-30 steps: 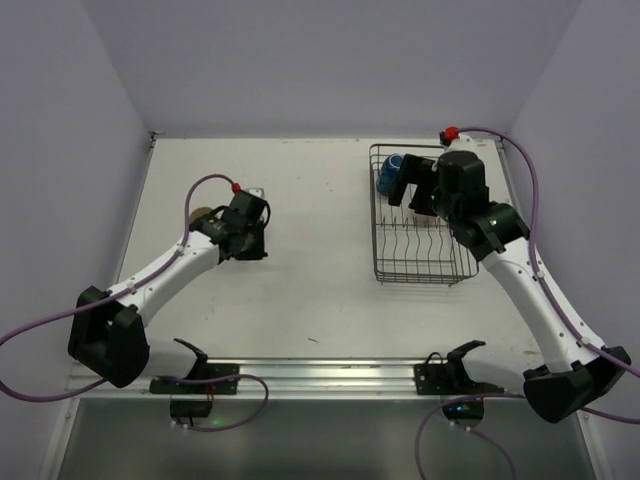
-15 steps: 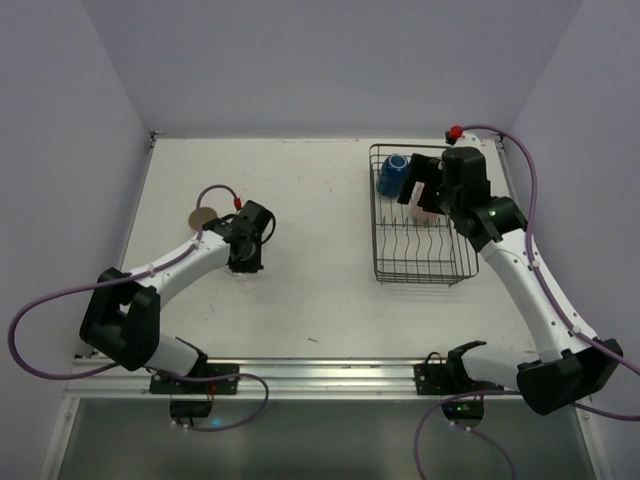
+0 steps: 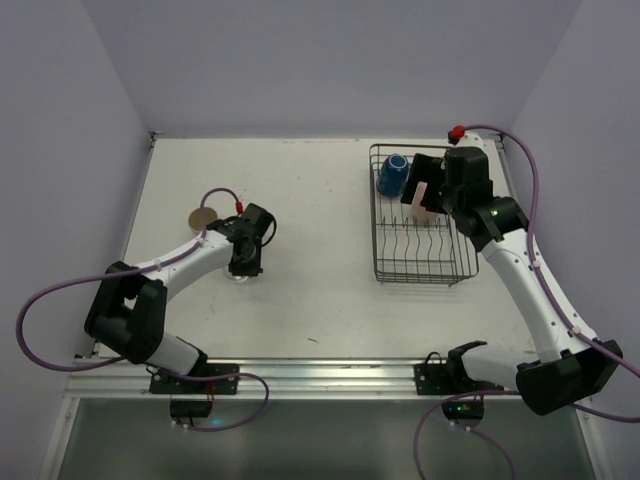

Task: Unload the cups from the dish rack

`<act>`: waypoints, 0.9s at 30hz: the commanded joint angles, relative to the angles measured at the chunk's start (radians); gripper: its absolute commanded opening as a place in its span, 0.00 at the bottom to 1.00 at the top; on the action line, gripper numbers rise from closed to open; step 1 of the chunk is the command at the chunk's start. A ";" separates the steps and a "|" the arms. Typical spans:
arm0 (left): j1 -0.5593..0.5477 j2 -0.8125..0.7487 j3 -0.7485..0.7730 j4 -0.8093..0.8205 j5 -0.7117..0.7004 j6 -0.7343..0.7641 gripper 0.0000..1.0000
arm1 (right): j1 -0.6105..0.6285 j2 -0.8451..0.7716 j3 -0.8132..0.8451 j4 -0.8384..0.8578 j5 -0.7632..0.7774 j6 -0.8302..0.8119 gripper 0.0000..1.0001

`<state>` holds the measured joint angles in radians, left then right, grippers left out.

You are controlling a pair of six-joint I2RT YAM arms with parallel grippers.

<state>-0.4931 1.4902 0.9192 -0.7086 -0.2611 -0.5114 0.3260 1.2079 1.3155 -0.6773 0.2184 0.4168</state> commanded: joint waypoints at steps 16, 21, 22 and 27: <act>0.027 -0.077 0.023 -0.017 -0.070 -0.015 0.50 | -0.053 0.030 0.007 0.005 0.027 -0.030 0.99; 0.025 -0.146 0.072 -0.072 -0.089 -0.015 0.52 | -0.140 0.096 0.036 0.005 0.004 -0.046 0.99; 0.025 -0.159 0.088 -0.077 -0.086 -0.012 0.52 | -0.151 0.125 0.048 0.005 -0.005 -0.046 0.99; 0.027 -0.238 0.150 -0.123 -0.072 0.010 0.52 | -0.215 0.215 0.083 0.021 -0.047 -0.044 0.99</act>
<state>-0.4767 1.3167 1.0016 -0.7876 -0.3107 -0.5114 0.1375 1.3918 1.3422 -0.6807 0.2039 0.3904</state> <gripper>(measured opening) 0.523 0.990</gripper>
